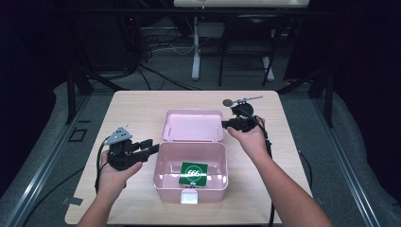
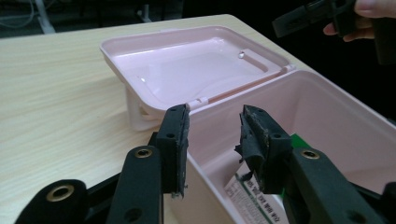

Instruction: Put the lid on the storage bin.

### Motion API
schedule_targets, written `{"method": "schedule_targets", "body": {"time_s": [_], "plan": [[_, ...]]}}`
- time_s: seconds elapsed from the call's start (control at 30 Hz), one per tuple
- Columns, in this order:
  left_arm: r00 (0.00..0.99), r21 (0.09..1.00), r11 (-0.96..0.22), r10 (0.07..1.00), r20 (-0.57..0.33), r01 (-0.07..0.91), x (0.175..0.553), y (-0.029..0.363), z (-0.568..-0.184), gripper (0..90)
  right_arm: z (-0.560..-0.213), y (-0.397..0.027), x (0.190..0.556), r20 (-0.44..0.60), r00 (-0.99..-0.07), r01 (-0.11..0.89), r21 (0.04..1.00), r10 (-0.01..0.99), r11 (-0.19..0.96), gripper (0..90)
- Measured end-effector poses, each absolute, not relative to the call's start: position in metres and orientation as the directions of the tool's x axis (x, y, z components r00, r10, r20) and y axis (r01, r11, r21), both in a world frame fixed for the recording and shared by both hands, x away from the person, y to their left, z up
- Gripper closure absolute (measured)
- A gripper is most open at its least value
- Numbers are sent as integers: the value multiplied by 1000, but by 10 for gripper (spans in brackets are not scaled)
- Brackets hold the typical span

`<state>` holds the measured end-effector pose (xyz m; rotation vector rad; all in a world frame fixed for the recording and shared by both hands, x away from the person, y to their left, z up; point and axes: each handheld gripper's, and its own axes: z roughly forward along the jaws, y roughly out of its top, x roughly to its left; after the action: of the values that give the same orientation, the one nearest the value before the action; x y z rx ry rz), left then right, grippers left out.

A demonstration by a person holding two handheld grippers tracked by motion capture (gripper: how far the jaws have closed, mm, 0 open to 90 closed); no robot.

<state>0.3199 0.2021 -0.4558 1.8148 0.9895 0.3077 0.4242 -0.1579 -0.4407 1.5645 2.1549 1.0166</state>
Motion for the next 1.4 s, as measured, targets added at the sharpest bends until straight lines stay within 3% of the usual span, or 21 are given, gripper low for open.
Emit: {"method": "schedule_targets", "body": {"time_s": [0.4, 0.87, 1.4], "plan": [[634, 825, -254, 757, -155, 505, 311, 207, -473, 683, -439, -144, 460, 157, -298, 760, 636, 942, 134, 598], [665, 813, -275, 726, -174, 513, 311, 205, -476, 765, -448, -149, 486, 182, -210, 806, 588, 961, 65, 635], [664, 818, -257, 723, -190, 514, 309, 203, -481, 760, -468, -145, 497, 195, -180, 847, 530, 964, 51, 714]]}}
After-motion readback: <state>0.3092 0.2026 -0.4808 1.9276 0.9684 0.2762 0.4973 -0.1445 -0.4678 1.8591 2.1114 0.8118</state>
